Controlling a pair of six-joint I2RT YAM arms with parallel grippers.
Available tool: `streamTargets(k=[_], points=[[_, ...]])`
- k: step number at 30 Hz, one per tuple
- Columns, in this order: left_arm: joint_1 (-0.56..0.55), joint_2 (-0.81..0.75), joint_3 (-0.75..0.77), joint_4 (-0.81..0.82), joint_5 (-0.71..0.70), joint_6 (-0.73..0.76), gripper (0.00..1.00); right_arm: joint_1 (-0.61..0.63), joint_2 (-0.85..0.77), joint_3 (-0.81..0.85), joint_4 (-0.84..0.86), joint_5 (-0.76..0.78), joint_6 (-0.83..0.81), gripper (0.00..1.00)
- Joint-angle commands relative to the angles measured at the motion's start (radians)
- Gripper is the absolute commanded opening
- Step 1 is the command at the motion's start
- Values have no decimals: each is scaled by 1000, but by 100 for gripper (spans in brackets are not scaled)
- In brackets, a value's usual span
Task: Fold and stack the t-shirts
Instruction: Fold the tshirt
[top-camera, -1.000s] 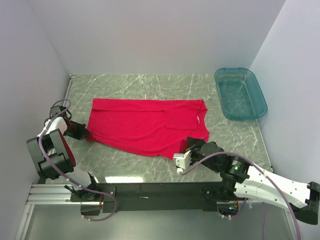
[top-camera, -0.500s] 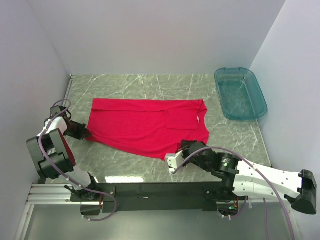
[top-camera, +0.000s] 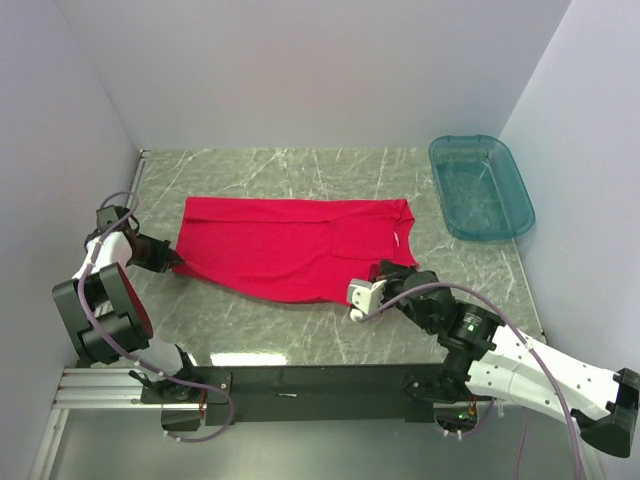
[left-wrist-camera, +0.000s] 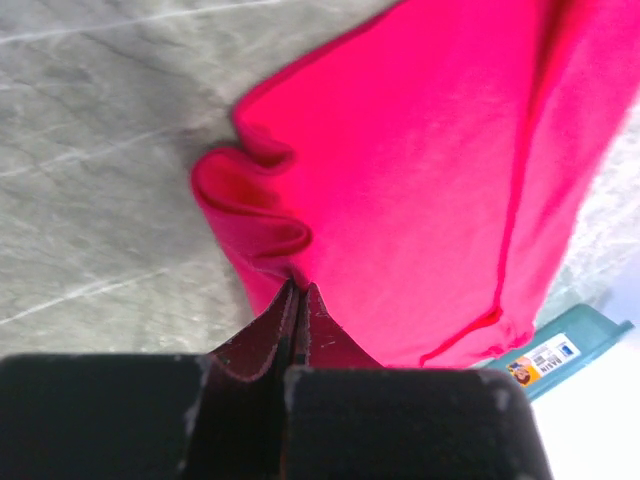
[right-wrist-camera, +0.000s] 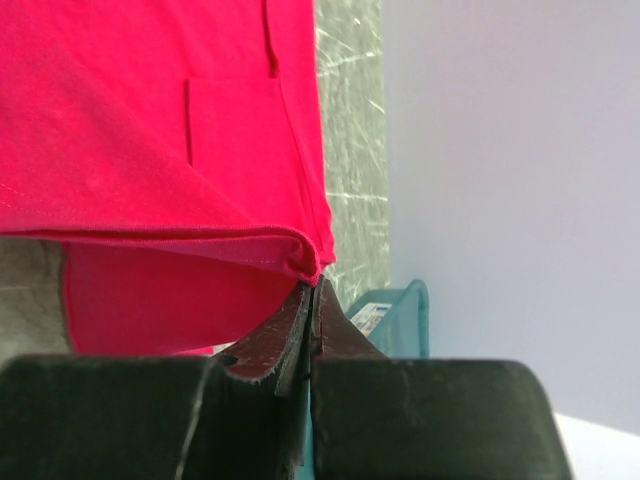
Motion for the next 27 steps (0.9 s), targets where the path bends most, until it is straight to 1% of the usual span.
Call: streamTargets(k=[1,13,17,21,27], points=[[0,-64,57,-14,22,-20,0,-29,-27,35,57,-7,34,0],[6,-155,68,-23,-31,-111,0,-92,-39,47,84,12,38,0],[6,-152,66,-36,-41,-105,0,-105,-43,53,86,15,41,0],[6,-161,30,-37,-52,-96,0,-115,-42,60,87,15,43,0],[7,-232,-1,-71,-58,-109,0,-118,-34,72,97,26,37,0]])
